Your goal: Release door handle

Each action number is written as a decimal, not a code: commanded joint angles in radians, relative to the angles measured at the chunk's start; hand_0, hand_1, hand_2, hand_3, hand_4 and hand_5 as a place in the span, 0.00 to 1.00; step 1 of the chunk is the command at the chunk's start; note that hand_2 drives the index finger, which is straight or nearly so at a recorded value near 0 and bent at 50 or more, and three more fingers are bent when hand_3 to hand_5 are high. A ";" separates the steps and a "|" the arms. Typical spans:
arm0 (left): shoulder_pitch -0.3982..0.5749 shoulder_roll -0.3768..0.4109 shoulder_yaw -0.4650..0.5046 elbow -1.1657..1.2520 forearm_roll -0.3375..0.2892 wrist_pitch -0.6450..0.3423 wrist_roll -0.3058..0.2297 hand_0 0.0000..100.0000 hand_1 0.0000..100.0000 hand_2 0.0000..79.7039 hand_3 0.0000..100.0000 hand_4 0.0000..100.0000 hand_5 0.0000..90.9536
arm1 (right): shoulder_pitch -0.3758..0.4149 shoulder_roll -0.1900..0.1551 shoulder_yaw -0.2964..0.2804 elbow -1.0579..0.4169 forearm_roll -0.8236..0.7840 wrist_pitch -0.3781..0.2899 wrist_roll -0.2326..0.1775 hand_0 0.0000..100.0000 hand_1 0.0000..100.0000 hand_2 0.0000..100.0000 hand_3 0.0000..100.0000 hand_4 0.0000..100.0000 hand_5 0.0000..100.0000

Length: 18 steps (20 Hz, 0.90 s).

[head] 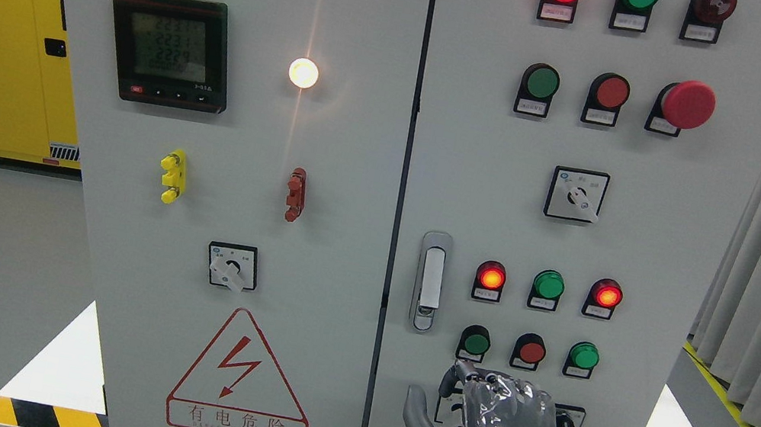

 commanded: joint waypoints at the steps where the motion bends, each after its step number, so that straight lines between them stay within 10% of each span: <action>1: 0.000 0.000 0.000 -0.012 0.000 0.000 0.000 0.12 0.56 0.00 0.00 0.00 0.00 | -0.014 0.000 -0.003 -0.056 0.002 -0.001 0.033 0.25 0.00 0.94 1.00 1.00 1.00; 18: 0.000 0.000 0.000 -0.012 0.000 0.000 0.000 0.12 0.56 0.00 0.00 0.00 0.00 | -0.159 0.001 -0.002 0.014 0.065 0.008 0.094 0.26 0.15 0.98 1.00 1.00 1.00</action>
